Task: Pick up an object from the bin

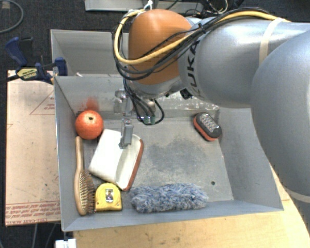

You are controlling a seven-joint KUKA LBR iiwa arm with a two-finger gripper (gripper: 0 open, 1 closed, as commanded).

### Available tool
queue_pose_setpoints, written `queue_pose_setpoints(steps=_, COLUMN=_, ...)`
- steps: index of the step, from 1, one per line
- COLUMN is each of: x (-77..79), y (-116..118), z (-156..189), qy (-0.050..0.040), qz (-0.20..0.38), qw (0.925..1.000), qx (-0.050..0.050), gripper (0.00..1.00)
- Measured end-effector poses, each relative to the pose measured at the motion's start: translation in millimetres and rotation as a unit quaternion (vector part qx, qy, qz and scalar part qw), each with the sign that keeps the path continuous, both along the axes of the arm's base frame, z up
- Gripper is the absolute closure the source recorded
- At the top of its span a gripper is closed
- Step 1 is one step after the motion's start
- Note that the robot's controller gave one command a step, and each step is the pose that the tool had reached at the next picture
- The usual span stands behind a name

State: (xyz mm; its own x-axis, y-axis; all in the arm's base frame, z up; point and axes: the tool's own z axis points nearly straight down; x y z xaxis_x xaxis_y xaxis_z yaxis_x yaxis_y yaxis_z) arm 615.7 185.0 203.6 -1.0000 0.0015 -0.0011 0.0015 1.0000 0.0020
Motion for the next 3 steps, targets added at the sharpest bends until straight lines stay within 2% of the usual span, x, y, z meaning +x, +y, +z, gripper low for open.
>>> queue_pose_setpoints(steps=1, x=0.0, y=0, z=0, qy=0.0000, qz=0.000, qw=1.0000, qx=0.000, gripper=0.00)
queue_pose_setpoints(steps=2, x=-6.8, y=-7, z=-41, qy=-0.0034, qz=-0.027, qw=0.9996, qx=0.001, gripper=0.00)
queue_pose_setpoints(steps=3, x=-11.2, y=-9, z=-55, qy=-0.0010, qz=-0.034, qw=0.9994, qx=0.000, gripper=0.00)
